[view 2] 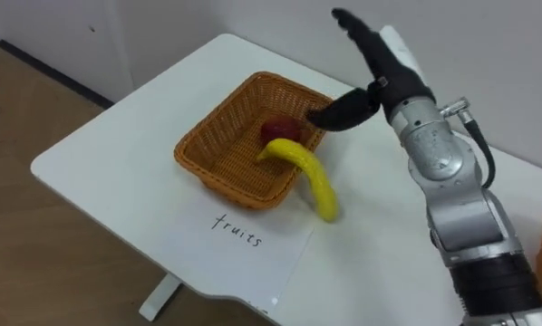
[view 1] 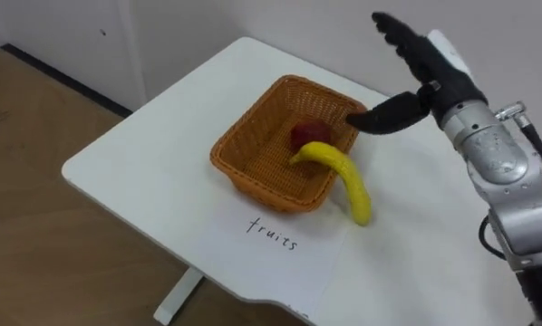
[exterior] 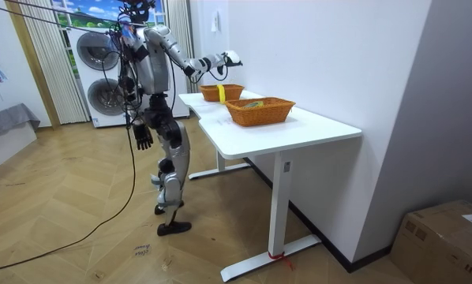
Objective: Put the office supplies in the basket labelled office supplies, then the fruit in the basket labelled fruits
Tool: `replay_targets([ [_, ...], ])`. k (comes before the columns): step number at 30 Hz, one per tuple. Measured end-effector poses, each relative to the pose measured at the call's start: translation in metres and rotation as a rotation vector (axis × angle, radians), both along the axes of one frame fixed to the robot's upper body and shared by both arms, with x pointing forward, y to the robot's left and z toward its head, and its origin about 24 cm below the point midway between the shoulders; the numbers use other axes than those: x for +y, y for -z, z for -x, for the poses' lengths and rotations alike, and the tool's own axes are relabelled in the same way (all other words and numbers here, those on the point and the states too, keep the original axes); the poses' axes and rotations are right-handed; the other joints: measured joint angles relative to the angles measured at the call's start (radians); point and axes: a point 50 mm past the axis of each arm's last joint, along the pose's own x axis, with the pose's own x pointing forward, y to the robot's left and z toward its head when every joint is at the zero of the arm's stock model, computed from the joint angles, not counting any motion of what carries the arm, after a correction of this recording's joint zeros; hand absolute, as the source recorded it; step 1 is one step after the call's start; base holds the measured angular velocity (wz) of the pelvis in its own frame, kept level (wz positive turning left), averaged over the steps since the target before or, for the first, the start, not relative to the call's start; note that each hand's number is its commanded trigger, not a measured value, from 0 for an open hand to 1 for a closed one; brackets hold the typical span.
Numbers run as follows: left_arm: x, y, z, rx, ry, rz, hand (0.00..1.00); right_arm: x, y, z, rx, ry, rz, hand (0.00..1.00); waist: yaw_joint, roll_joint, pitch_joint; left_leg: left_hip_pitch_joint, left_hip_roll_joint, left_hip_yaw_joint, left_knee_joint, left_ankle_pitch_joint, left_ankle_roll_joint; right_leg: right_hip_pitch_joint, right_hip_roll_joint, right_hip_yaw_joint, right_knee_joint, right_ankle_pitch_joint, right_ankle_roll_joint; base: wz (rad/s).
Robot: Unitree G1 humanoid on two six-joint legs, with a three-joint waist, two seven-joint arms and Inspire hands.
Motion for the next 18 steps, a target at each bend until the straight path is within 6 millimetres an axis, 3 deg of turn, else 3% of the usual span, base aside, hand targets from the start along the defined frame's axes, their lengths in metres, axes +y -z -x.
replay_targets([
  [4,0.001,0.0,-0.001,-0.005,-0.002,-0.024,0.0,-0.005,-0.015,0.003,-0.084,0.035,-0.024,0.0,-0.046,0.011,-0.0019,-0.001,-0.001,0.004,0.0,0.0,0.0,0.003,0.001,0.003,0.0,0.0,0.0,-0.03],
  [9,0.003,-0.002,-0.005,-0.027,-0.021,-0.033,0.0,-0.018,-0.027,0.006,-0.141,0.095,-0.03,0.0,-0.096,0.008,-0.0042,0.005,0.0,0.024,-0.003,0.0,0.0,0.002,0.003,0.017,-0.002,0.0,0.0,-0.09],
  [13,0.007,-0.003,-0.006,-0.034,-0.033,-0.041,0.0,-0.028,-0.043,0.011,-0.219,0.14,-0.057,0.0,-0.116,0.003,-0.0089,0.02,0.008,0.052,-0.019,0.0,0.0,-0.001,0.005,0.043,-0.001,0.001,-0.001,-0.18],
  [18,0.007,-0.001,-0.008,-0.032,-0.033,-0.038,0.0,-0.032,-0.047,0.012,-0.24,0.163,-0.054,0.0,-0.136,-0.005,-0.0123,0.042,0.014,0.078,-0.034,0.0,0.0,0.002,0.008,0.066,0.0,0.004,-0.002,-0.17],
])
